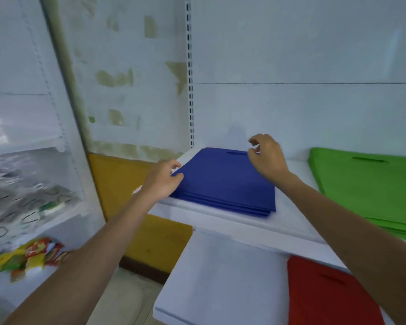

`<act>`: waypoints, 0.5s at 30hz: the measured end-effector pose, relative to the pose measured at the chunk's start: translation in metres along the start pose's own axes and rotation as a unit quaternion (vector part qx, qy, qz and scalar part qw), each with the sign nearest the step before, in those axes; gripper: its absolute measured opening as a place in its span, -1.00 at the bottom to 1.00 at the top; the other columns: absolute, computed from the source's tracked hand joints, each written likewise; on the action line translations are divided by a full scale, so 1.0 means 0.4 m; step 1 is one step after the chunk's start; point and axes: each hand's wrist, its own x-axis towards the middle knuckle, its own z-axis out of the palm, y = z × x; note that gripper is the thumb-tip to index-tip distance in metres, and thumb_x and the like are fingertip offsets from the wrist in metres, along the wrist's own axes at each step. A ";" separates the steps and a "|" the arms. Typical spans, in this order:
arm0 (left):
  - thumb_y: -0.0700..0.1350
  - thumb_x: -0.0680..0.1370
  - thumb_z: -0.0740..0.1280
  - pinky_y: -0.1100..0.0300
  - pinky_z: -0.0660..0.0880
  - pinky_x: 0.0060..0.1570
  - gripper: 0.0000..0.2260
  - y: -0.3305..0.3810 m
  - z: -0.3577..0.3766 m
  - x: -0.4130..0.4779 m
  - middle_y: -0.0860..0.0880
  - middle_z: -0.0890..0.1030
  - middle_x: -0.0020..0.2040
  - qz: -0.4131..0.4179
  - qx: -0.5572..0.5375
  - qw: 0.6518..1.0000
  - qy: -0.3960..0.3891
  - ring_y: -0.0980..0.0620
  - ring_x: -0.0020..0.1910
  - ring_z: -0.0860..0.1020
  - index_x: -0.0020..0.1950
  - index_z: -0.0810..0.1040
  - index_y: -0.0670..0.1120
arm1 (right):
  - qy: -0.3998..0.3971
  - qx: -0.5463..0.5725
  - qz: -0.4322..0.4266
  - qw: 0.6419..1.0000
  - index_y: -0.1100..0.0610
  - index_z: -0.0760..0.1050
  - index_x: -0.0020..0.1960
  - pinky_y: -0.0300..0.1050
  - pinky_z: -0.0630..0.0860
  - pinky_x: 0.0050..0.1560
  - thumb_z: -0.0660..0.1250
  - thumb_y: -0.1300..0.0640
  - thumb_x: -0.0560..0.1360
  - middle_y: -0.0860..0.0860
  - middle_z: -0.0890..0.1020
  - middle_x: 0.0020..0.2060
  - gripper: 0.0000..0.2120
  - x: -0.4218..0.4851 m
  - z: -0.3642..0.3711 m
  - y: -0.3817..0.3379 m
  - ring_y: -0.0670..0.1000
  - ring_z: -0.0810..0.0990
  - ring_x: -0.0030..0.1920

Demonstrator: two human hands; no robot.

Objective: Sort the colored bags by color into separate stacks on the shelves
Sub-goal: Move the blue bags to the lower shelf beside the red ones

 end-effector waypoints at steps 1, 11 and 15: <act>-0.10 0.56 0.25 0.15 0.40 0.14 -0.69 -0.019 0.008 0.035 -0.07 0.45 0.27 -0.006 0.008 1.000 -0.023 -0.03 0.20 0.46 0.29 0.44 -0.10 | 0.026 -0.011 0.042 0.999 0.28 0.43 0.23 -0.08 0.43 0.08 0.20 0.26 0.53 0.19 0.47 0.17 -0.72 0.009 0.003 0.017 0.11 0.50 0.06; -0.11 0.55 0.25 0.15 0.36 -0.35 -0.80 -0.080 0.067 0.169 -0.09 0.55 -0.28 0.018 0.069 0.996 -0.048 -0.09 -0.26 0.52 -0.22 0.47 -0.19 | 0.000 -0.137 0.310 0.941 0.35 0.42 0.17 -0.04 0.39 0.06 0.30 0.14 0.51 0.26 0.51 0.14 -0.66 -0.032 0.065 0.096 0.24 0.47 0.15; -0.19 0.54 0.29 0.12 0.44 -0.11 -0.91 -0.084 0.066 0.164 -0.12 0.59 -0.07 0.043 0.022 0.999 -0.002 -0.09 -0.06 0.54 -0.04 0.54 -0.20 | 0.035 -0.143 0.279 0.949 0.32 0.42 0.14 0.00 0.45 0.03 0.32 0.22 0.48 0.22 0.58 0.00 -0.72 -0.034 0.069 0.091 0.22 0.52 0.05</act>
